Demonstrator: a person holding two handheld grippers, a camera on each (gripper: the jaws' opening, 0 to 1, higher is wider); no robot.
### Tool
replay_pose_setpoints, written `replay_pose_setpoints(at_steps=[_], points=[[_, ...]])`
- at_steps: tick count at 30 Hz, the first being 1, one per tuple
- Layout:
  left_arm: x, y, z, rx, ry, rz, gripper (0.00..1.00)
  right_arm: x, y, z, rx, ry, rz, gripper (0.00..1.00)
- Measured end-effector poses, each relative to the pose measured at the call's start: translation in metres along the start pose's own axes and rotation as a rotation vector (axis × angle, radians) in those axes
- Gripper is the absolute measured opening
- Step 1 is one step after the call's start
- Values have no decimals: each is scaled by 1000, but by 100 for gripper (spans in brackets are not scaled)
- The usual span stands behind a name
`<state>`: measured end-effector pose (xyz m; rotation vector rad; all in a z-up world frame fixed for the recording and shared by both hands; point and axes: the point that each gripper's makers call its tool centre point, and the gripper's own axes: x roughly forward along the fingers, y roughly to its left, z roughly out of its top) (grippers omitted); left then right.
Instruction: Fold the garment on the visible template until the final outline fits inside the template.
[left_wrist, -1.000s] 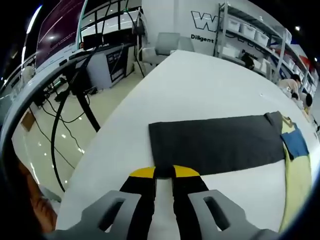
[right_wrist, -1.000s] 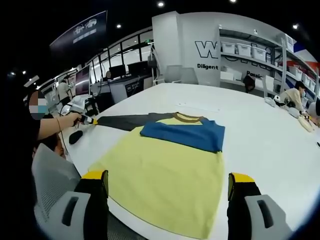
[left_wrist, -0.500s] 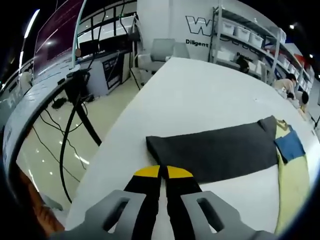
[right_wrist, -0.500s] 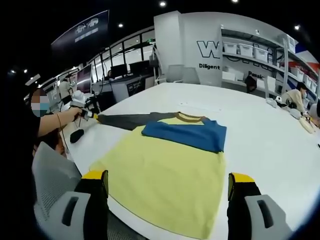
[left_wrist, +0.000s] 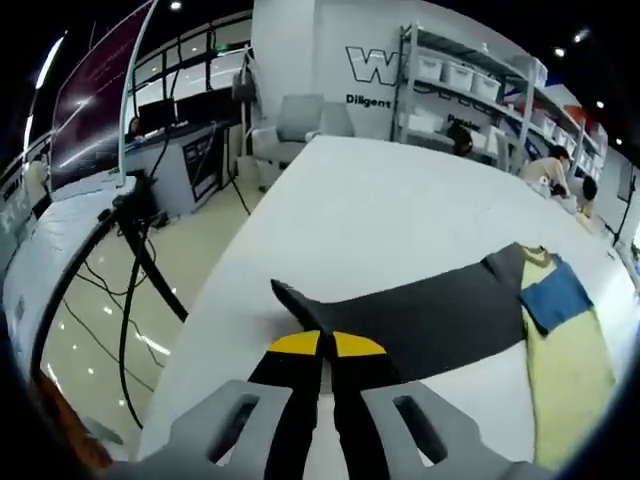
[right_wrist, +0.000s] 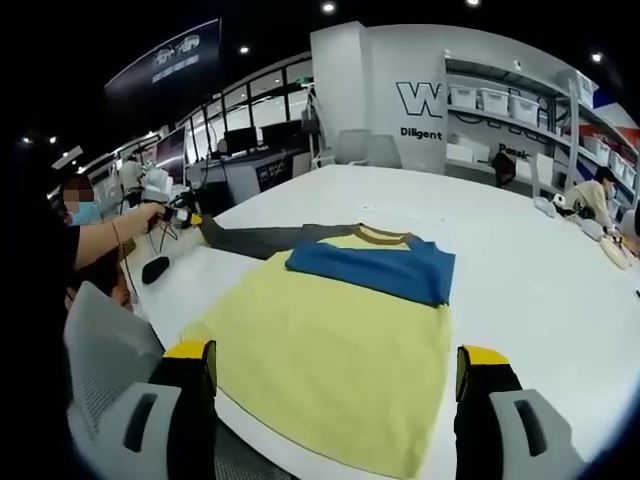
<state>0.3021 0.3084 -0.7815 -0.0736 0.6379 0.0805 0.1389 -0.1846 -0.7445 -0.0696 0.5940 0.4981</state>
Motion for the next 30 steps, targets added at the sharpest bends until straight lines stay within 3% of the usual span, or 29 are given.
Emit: replay_pose_setpoints(at_steps=[9,15,16,30], points=[[-4,-50,47,44,-105,-135,1,-1,-2,-1,-3,1,-5,99],[-6,-80,66,81,-140,-194,1,-1,-1,-1,-3,2,-4,99],[-7,-97,73,91,-151,-233,1,-1,-1,-1,-2,1,-6,99],[-12,-195,91,233,-169,-435,1,-1,-1,-6,4,7,-3,99]])
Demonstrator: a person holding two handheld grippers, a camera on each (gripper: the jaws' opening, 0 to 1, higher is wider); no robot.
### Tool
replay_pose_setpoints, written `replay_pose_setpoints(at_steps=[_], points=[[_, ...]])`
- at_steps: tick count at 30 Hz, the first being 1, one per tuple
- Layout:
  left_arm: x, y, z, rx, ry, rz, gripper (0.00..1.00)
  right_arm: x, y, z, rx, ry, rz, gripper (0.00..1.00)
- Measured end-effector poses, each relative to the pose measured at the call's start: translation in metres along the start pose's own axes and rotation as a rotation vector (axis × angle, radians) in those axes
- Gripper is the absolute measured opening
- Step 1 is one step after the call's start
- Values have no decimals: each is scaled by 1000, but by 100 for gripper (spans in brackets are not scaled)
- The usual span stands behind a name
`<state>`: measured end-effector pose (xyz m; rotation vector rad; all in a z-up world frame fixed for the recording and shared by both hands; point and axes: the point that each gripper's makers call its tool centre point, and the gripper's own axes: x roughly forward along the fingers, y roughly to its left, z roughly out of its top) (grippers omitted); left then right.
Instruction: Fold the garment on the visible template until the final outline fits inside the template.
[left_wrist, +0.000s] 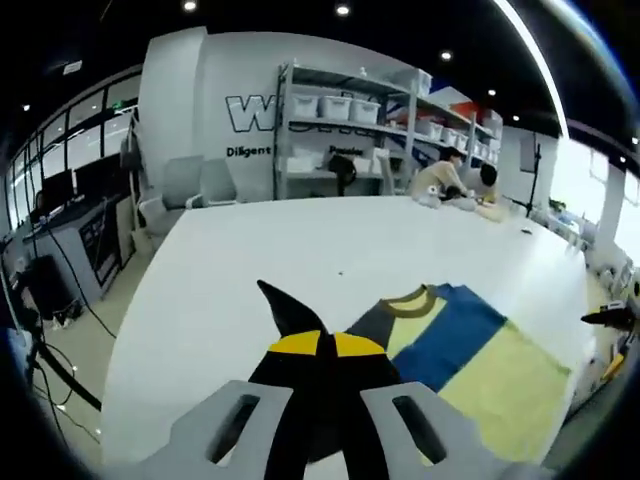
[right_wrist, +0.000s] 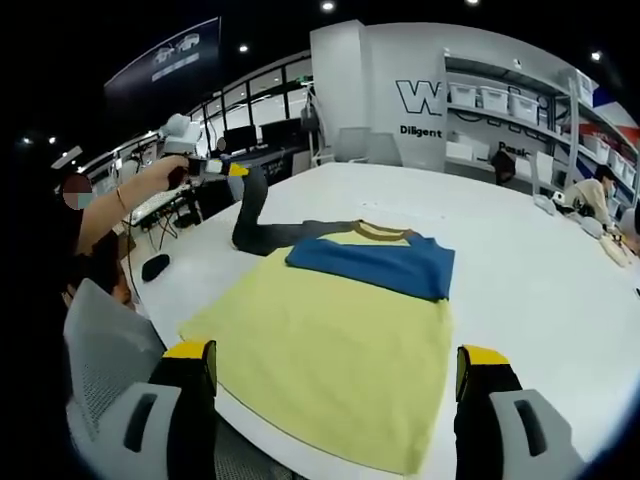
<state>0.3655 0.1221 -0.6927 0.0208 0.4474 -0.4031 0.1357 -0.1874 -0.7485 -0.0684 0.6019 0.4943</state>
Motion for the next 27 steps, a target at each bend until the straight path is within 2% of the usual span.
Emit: replay_pose_setpoints(at_steps=[5,6,8,27], points=[[11,-27,14,5,-21,-54,1,0,0,-1,-1,1,2,99],[15,-39,20,13,-29,-80,1,1,0,-1,-2,2,2,99],[19,-50,25,26,-35,-101,1,1,0,-1,-3,3,5,99],[47,-167,56,67,-76,-335,1,1,4,-2,-8,9,13,99]])
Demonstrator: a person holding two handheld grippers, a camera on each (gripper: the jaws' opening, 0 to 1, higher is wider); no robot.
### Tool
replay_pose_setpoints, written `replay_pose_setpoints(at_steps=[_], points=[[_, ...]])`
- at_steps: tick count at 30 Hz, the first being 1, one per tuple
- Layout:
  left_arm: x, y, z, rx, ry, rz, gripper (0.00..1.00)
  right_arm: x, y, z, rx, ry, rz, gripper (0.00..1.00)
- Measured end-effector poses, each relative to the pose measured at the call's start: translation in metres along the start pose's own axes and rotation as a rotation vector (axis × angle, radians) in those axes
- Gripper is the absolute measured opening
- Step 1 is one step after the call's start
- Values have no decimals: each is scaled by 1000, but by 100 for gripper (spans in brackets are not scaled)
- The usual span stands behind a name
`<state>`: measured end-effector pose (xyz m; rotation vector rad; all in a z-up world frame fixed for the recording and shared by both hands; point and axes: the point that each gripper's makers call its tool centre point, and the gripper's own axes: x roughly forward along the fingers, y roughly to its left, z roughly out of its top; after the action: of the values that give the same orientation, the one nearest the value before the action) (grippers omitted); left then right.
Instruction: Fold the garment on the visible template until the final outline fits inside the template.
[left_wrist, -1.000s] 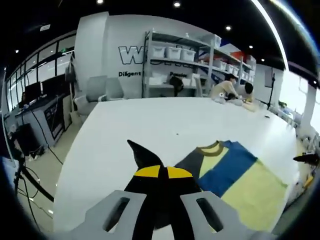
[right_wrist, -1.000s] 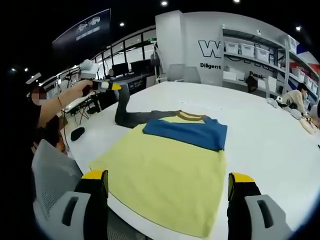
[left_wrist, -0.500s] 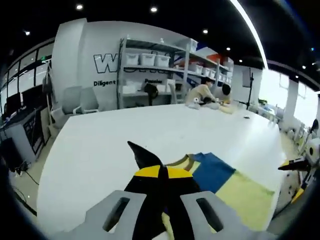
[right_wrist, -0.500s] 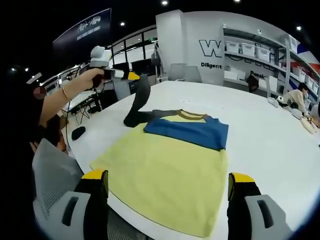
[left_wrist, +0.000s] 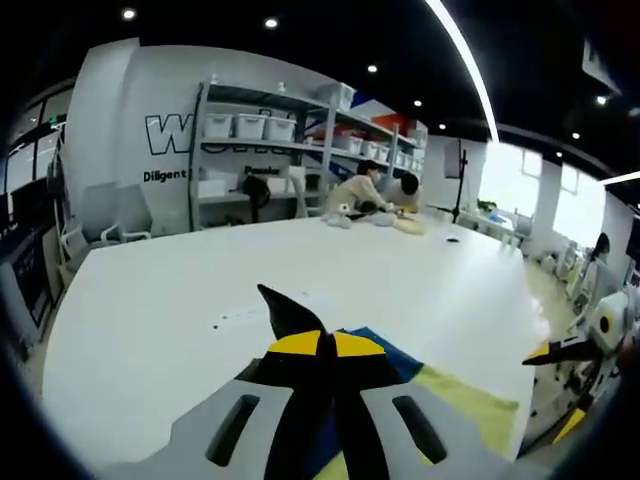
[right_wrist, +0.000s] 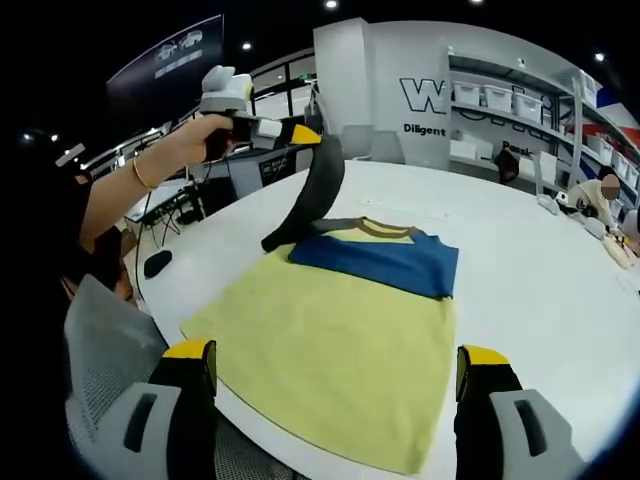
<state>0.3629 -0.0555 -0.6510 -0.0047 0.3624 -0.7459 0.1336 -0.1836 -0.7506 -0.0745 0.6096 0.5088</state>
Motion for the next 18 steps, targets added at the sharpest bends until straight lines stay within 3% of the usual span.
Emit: replay_pose_setpoints(at_steps=[9,12,18], points=[[25,-38,-6,-9,20,-74,1,1,0,-1,5,11,6,99],[37,-60,-17,-19,47,-135,1,3,-3,-2,10,20,-1,99],[57,-73,-38,-3,93,-154,1,4,-6,-1,17,22,-6,99]])
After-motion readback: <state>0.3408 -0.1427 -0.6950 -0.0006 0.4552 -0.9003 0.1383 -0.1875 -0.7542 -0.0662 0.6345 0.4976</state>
